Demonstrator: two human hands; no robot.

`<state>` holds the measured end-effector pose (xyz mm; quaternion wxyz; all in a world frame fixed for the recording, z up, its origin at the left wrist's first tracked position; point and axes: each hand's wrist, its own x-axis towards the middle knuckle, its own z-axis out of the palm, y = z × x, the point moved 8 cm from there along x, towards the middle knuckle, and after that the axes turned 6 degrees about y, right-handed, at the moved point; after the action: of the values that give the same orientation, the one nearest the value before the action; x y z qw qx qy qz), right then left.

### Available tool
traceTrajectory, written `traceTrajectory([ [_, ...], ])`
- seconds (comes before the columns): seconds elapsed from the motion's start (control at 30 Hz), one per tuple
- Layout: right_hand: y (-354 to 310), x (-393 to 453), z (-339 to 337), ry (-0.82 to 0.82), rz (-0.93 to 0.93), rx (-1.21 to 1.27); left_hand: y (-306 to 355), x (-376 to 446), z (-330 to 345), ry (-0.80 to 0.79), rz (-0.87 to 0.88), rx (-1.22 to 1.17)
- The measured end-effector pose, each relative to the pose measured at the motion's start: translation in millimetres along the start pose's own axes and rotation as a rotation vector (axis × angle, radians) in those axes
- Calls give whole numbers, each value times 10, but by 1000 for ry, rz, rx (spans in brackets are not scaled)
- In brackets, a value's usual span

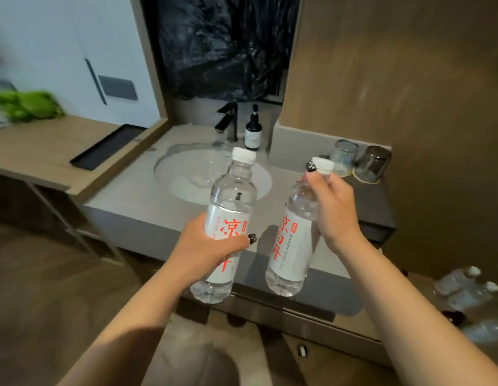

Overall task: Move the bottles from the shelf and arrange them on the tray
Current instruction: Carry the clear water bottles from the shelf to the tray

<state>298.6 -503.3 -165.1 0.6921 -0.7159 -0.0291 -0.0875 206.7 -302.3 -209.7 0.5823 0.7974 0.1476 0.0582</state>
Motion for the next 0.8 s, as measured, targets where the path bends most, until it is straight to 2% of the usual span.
traceTrajectory([
  [0.2,-58,67,1156,-47,12,-21,-308,259,-959,78,6,33],
  [0.4,-59,348,2032,-84,-20,-69,-579,764,-1485,139,-53,24],
  [0.5,-39,578,2387,-75,-30,-102,-650,1119,-1679,124,-58,-1],
  [0.63,35,922,2871,-80,-24,-99,-611,1597,-1962,63,52,25],
  [0.8,97,1208,3470,-98,5,-94,-761,2132,-2416,85,5,56],
])
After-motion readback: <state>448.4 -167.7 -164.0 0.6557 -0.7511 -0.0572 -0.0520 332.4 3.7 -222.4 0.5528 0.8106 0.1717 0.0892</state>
